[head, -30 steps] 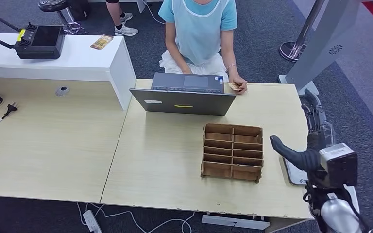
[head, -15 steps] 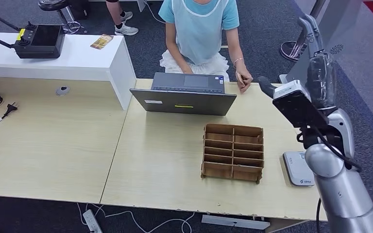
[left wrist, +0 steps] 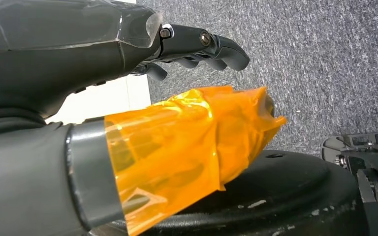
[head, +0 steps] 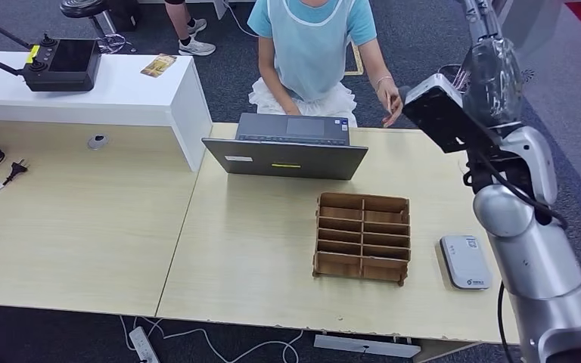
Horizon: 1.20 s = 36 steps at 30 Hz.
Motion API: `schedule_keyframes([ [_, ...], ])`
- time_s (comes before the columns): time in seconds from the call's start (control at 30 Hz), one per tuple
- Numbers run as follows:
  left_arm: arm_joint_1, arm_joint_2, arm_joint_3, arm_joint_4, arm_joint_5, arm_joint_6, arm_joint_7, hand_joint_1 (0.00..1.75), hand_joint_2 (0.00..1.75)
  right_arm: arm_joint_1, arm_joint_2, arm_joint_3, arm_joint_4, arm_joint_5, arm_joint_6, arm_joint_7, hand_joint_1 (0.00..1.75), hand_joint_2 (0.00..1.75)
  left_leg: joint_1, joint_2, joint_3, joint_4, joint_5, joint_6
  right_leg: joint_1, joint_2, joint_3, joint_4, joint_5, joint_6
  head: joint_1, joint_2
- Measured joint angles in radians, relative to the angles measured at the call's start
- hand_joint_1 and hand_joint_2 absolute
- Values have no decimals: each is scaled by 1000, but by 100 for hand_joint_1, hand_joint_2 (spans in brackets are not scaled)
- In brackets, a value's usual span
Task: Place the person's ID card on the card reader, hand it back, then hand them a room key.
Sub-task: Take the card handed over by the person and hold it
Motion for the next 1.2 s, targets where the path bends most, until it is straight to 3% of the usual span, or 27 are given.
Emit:
schedule_keyframes([
  [0.17, -1, 0, -18, 0, -23, -5, 3, 0, 0, -162, 21, 43, 176, 81, 43, 75, 0, 175, 0, 0, 0, 0, 0, 0, 0, 0, 0, 0, 0, 0, 0, 0],
  [0.5, -5, 5, -52, 0, -52, -14, 6, 0, 0, -421, 110, 84, 563, 98, 85, 122, 0, 175, 0, -1, 0, 0, 0, 0, 0, -1, 0, 0, 0, 0, 0, 0],
  [0.77, -8, 5, -67, 0, -53, -15, 11, 0, 0, -477, 152, 94, 717, 97, 82, 131, 0, 175, 0, -1, 0, 0, 0, 0, 0, -1, 0, 0, 0, 0, 0, 0],
  [1.2, -11, 5, -79, 0, -54, -15, 14, 0, 0, -541, 173, 91, 916, 124, 50, 160, 0, 175, 0, -1, 0, 1, 0, 0, 0, -1, 0, 0, 0, 0, 0, 0],
])
